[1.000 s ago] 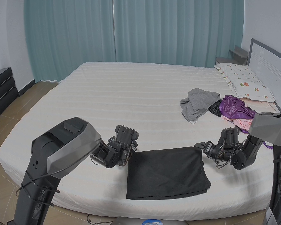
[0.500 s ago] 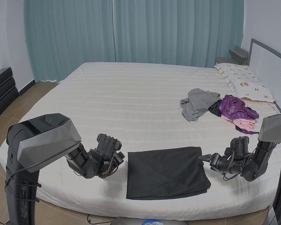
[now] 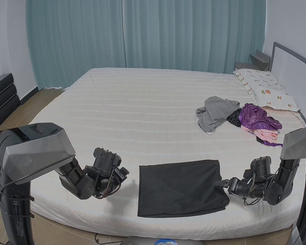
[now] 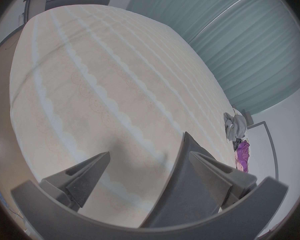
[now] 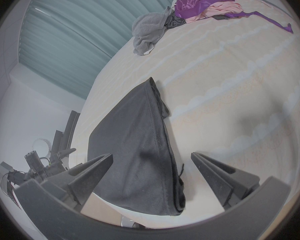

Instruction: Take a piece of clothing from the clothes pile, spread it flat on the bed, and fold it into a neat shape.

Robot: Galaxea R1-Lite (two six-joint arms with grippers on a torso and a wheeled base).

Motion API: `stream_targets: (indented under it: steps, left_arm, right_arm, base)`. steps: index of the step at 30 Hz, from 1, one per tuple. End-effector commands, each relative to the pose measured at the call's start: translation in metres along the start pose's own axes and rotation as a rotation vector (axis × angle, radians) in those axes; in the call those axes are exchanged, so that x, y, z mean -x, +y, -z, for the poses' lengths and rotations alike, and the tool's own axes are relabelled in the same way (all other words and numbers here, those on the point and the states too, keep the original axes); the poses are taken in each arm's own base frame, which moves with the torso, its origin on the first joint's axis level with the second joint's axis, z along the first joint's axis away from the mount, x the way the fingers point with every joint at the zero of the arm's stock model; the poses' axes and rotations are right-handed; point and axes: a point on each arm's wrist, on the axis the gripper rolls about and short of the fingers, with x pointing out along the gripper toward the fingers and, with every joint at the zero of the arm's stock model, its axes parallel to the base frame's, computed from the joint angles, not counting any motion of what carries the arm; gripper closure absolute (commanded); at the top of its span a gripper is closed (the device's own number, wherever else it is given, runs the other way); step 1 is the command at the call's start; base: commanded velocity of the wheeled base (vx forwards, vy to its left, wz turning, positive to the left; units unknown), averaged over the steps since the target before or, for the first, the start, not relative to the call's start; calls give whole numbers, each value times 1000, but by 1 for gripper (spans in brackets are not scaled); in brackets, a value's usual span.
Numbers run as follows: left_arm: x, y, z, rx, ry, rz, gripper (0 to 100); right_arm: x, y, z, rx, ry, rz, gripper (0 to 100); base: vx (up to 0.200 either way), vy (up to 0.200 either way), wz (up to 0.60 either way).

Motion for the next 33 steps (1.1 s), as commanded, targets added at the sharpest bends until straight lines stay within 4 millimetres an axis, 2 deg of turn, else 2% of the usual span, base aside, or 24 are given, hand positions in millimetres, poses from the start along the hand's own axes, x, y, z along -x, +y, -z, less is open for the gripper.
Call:
stream_targets:
  steps: [1, 4, 9, 10, 24, 33]
  left_arm:
    - [1, 0, -1, 1, -2, 1, 0]
    - [1, 0, -1, 1, -2, 1, 0]
    - [1, 0, -1, 1, -2, 3, 0]
    - [1, 0, -1, 1, -2, 3, 0]
    - [1, -1, -1, 1, -2, 3, 0]
    - [0, 0, -1, -1, -2, 1, 0]
  right_arm:
    - [2, -2, 3, 4, 10, 9, 0]
    - [10, -4, 11, 56, 36, 25, 0]
    - [11, -10, 19, 118, 70, 48, 0]
    - [12, -10, 19, 125, 73, 49, 100]
    - [28, -16, 30, 207, 112, 81, 100]
    - [28, -16, 31, 212, 116, 82, 100]
  base:
    - [0, 0, 0]
    - [0, 0, 0]
    - [0, 0, 0]
    - [0, 0, 0]
    - [0, 0, 0]
    - [0, 0, 0]
